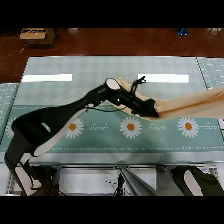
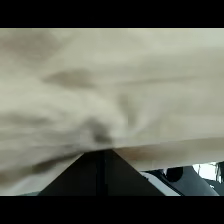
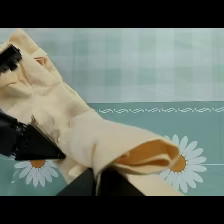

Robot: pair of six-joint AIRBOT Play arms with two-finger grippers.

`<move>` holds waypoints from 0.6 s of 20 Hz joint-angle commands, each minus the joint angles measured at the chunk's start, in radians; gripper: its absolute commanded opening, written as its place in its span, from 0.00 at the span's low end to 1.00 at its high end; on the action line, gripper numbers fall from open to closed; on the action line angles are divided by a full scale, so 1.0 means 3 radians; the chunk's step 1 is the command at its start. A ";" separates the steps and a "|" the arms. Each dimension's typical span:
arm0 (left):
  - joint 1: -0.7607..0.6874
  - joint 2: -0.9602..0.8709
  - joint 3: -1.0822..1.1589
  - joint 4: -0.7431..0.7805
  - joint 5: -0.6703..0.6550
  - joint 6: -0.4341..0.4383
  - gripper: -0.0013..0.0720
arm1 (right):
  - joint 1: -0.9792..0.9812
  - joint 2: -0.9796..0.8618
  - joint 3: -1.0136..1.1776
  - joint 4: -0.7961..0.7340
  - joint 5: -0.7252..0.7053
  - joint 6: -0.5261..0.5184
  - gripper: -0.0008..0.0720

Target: Fold the shirts.

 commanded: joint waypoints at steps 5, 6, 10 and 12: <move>0.0019 -0.0024 0.0003 -0.0004 0.0146 0.0010 0.04 | -0.0003 0.0005 0.0003 0.0070 -0.0131 -0.0032 0.05; 0.0220 0.0134 0.0003 0.0020 0.0174 0.0052 0.04 | -0.0003 0.0004 0.0001 0.0080 -0.0142 -0.0056 0.05; 0.1306 0.1071 0.0003 0.0393 0.0168 0.0084 0.04 | 0.0001 0.0001 -0.0223 0.0765 -0.0408 -0.0055 0.05; 0.1912 0.1567 0.0003 0.0509 0.0155 0.0084 0.04 | 0.0001 0.0001 -0.0598 0.1136 -0.0558 -0.0056 0.05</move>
